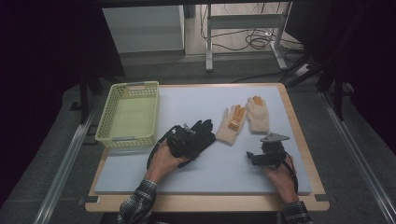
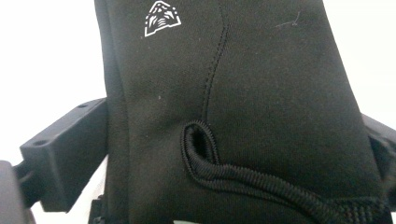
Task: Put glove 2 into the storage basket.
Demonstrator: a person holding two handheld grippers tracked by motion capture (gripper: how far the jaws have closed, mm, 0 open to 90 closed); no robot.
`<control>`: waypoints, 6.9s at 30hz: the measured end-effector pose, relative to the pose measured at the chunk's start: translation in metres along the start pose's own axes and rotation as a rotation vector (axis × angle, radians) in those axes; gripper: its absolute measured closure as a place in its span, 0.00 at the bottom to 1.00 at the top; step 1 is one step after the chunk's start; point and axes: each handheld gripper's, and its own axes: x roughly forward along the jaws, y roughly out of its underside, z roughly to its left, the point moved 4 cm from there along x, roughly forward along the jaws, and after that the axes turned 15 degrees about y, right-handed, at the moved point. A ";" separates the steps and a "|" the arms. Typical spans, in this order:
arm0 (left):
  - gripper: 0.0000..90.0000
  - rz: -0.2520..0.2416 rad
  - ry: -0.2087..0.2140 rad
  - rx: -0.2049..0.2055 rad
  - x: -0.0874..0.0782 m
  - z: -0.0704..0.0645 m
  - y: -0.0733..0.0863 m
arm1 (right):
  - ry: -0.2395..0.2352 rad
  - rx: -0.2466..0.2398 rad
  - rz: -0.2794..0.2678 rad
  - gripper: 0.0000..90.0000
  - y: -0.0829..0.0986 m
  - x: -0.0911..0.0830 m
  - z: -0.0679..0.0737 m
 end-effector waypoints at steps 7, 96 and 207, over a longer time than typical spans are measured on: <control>0.56 0.002 -0.033 -0.053 -0.014 0.011 -0.003 | 0.008 -0.007 -0.005 0.14 0.000 0.000 0.001; 0.68 -0.092 -0.442 -0.595 -0.157 0.209 0.071 | 0.025 -0.023 -0.021 0.14 0.000 -0.002 0.002; 0.00 -0.288 0.030 0.130 -0.059 -0.035 0.056 | 0.033 -0.032 -0.024 0.14 0.000 -0.002 0.003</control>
